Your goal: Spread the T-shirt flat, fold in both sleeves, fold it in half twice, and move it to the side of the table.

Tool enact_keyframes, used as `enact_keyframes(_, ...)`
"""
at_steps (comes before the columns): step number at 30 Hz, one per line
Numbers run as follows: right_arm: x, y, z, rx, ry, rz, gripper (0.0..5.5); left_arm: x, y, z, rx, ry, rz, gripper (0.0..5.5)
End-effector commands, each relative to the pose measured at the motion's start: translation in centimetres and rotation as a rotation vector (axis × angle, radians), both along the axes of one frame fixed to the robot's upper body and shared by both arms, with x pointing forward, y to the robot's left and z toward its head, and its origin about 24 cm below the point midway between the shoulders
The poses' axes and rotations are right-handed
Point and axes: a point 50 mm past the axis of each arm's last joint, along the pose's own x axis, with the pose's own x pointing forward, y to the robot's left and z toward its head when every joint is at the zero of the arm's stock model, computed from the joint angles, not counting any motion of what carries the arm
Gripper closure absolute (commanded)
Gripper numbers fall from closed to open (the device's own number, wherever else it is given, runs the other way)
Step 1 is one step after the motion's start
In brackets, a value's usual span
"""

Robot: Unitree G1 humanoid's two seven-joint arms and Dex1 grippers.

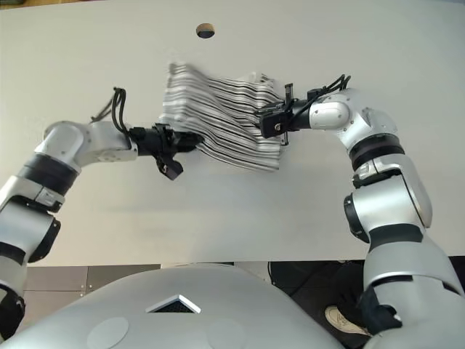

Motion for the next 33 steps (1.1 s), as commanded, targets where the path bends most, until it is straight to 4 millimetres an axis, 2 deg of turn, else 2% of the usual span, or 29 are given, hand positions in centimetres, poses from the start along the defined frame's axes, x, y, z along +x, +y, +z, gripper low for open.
enact_keyframes(1,-4.6,1.0,-1.6,-0.047,0.233,0.161,4.23,0.0,2.9,-3.1,0.232,-0.004,0.001,4.12)
enact_keyframes(5,-7.1,3.8,-0.3,0.064,0.288,0.244,4.23,0.4,2.6,-3.1,0.214,-0.033,-0.031,4.12)
enact_keyframes(10,-6.8,5.1,1.3,0.232,0.256,0.205,4.23,0.3,1.8,-2.6,0.141,-0.034,-0.073,4.12)
enact_keyframes(14,-6.0,3.2,3.7,0.337,0.212,0.110,4.23,2.0,3.9,0.0,0.082,-0.093,0.034,4.12)
enact_keyframes(17,-6.2,0.4,6.1,0.474,0.231,0.005,4.23,2.7,5.8,2.6,-0.123,-0.068,0.191,4.12)
enact_keyframes(19,-6.4,-1.9,6.5,0.499,0.239,-0.081,4.23,1.5,6.5,3.2,-0.268,0.056,0.256,4.12)
enact_keyframes(21,-6.6,-3.7,6.6,0.524,0.251,-0.142,4.18,-0.3,7.2,3.1,-0.362,0.191,0.275,3.79)
enact_keyframes(23,-7.7,-5.8,5.7,0.462,0.283,-0.193,3.91,-3.2,7.9,2.5,-0.420,0.368,0.307,3.49)
enact_keyframes(26,-10.1,-8.8,3.7,0.281,0.361,-0.254,3.28,-6.6,8.7,1.3,-0.389,0.586,0.362,2.93)
enact_keyframes(30,-11.4,-10.1,2.3,0.117,0.329,-0.217,2.62,-8.8,8.3,0.0,-0.336,0.709,0.376,2.25)
enact_keyframes(33,-11.9,-10.4,0.6,-0.018,0.254,-0.130,2.62,-9.9,7.4,-0.9,-0.284,0.723,0.345,2.25)
